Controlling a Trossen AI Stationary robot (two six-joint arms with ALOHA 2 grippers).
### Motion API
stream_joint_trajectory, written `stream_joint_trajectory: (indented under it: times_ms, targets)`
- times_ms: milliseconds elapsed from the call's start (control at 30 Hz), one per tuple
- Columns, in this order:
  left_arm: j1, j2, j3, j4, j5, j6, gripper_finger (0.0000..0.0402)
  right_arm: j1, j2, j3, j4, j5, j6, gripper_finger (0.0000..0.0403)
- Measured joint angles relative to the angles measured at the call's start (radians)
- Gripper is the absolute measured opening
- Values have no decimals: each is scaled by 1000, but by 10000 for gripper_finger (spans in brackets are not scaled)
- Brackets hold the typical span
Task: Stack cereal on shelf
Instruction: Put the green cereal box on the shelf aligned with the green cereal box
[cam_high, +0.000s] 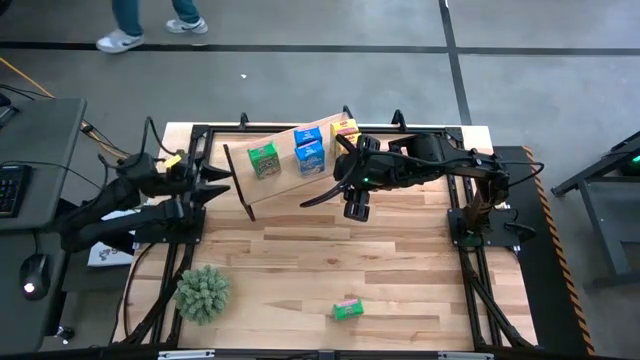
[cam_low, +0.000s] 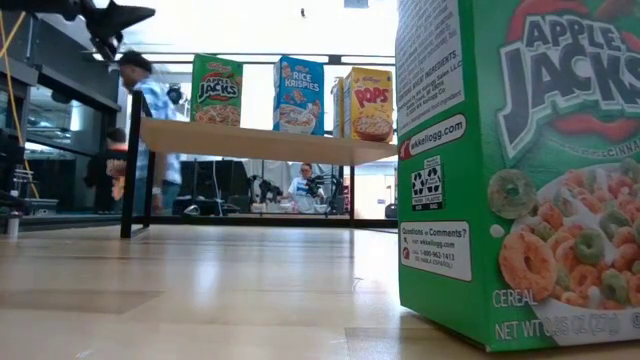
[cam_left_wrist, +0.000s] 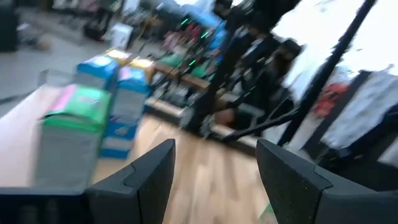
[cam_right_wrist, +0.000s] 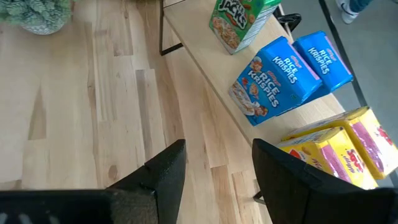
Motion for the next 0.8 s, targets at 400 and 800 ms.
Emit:
stream_joint_trajectory:
  times_ms: [400, 800]
  targets:
    - [-299, 121, -169, 501, -31, -38, 214, 0, 0, 0, 0, -23, 26, 177]
    - [-629, 475, 82, 479, -470, 313, 214, 16, 25, 1, 0, -173, 56, 177]
